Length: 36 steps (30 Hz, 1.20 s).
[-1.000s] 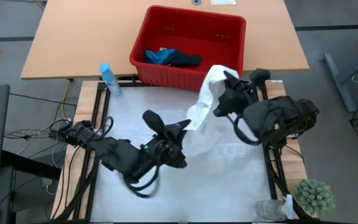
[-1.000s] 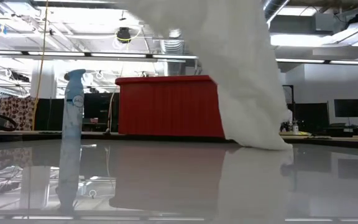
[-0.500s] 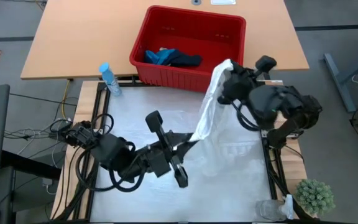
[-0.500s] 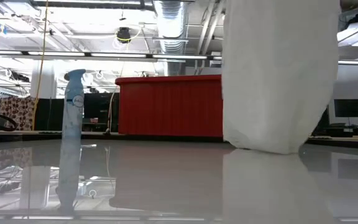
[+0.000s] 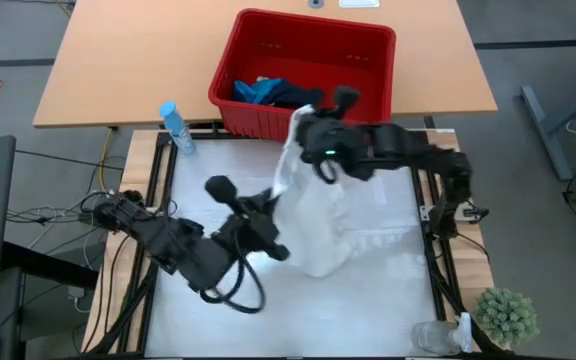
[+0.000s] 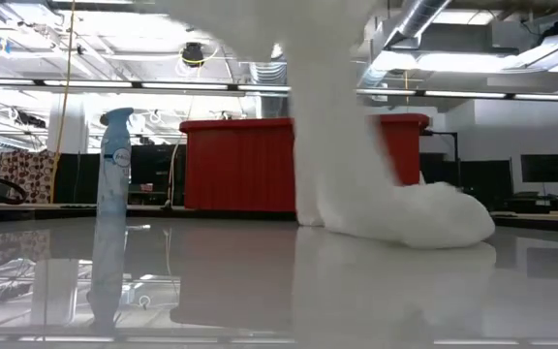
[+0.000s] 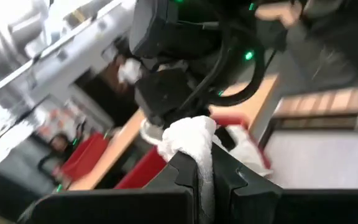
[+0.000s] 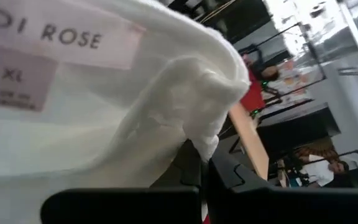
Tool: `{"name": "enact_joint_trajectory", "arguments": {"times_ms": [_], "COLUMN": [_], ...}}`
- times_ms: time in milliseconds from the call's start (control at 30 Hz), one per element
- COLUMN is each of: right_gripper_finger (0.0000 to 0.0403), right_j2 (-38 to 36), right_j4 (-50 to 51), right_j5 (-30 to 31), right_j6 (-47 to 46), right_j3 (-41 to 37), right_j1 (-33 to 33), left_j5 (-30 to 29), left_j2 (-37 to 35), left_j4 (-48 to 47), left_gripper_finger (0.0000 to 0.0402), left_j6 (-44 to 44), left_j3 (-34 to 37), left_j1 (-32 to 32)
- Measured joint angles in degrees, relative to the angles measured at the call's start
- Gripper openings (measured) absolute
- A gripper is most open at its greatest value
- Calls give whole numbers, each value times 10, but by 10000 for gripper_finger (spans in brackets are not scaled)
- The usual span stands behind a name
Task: Fold Laundry from Bin
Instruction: Fold the white shirt
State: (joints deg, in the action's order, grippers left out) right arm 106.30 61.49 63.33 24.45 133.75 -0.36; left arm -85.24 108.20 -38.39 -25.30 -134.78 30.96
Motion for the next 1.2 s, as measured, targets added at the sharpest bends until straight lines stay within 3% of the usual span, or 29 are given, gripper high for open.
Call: {"name": "enact_joint_trajectory", "arguments": {"times_ms": [167,200,233,300,367,467,600,733,1200], "right_gripper_finger": [22,22,22,22,22,22,22,22,22], "right_j2": [61,75,87,108,128,152,170,177,177], "right_j4": [-4,-4,-4,-2,-6,-4,-4,-8,-63], "right_j5": [-38,-47,-57,-80,-102,-123,-159,-238,-502], "right_j6": [13,15,15,14,13,10,10,12,39], "right_j3": [0,0,0,0,0,0,0,0,0], "right_j1": [-31,-37,-42,-53,-60,-70,-87,-108,-192], "left_j5": [7,21,37,85,80,102,144,171,295], "left_j2": [-30,-30,-34,-63,-77,-99,-138,-166,-178], "left_j4": [-466,-523,-506,-463,-450,-517,-496,-516,-516], "left_gripper_finger": [0,0,0,0,0,0,0,0,0], "left_j6": [514,617,660,603,609,750,819,935,1122], "left_j3": [0,2,17,80,129,208,348,457,698], "left_j1": [4,5,1,6,-2,-9,-27,-44,-148]}}
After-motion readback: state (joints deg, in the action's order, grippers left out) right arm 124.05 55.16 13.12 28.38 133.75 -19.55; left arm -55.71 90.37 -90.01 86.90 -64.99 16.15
